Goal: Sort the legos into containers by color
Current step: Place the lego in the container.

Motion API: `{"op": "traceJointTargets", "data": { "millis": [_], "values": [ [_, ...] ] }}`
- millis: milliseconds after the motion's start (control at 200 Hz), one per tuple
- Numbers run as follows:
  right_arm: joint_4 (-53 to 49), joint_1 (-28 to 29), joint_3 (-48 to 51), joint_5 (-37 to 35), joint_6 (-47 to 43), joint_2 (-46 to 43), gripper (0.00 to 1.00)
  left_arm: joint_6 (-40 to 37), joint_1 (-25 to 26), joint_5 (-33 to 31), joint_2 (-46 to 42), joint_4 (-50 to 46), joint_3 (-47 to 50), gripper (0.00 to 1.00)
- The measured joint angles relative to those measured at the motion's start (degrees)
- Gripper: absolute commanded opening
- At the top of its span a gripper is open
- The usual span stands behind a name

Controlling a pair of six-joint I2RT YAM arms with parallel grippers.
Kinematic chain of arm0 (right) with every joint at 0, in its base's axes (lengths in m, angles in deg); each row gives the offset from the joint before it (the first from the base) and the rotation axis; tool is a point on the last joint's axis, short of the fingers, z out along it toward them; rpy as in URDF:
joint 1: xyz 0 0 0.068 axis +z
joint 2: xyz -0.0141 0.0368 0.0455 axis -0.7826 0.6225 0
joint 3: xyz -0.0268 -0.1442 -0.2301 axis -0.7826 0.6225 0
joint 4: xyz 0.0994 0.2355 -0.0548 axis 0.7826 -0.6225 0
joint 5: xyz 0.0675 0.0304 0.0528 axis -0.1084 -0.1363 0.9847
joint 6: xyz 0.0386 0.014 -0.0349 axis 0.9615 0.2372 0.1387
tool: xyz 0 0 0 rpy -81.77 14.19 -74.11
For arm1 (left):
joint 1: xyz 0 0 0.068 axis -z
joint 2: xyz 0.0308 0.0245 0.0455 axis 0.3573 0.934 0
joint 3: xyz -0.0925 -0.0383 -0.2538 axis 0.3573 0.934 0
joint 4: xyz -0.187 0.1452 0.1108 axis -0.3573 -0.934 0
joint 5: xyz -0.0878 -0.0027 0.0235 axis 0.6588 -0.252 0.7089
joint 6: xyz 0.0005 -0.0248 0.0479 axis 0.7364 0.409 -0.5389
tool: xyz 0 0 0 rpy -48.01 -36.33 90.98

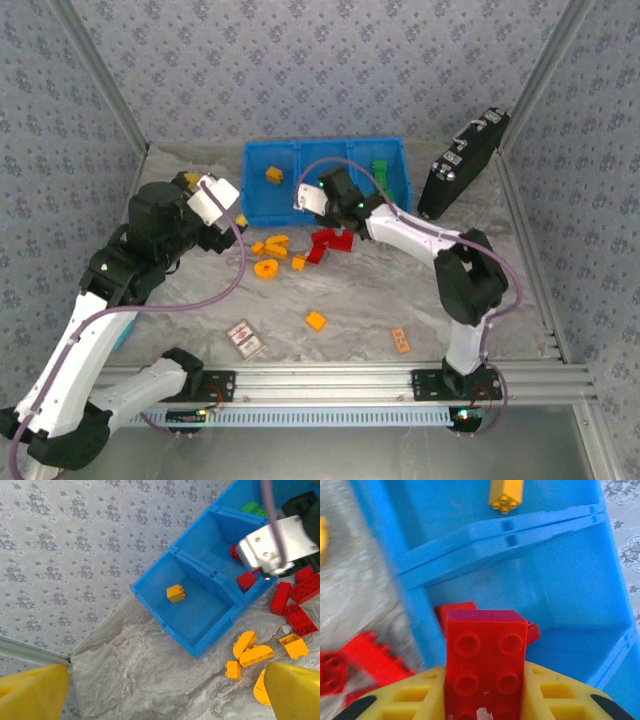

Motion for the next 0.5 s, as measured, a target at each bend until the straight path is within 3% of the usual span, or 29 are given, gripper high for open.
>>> {"op": "traceJointTargets", "data": {
  "millis": [365, 500],
  "values": [
    [-2.29, -4.15, -15.28, 0.68, 1.46, 13.97, 0.47, -0.02, 0.0, -0.13, -0.7, 0.68, 0.0, 1.0],
    [-3.13, -4.13, -17.79, 1.73, 1.99, 15.02, 0.61, 0.0, 0.0, 0.31, -0.7, 0.66, 0.0, 1.0]
  ]
}}
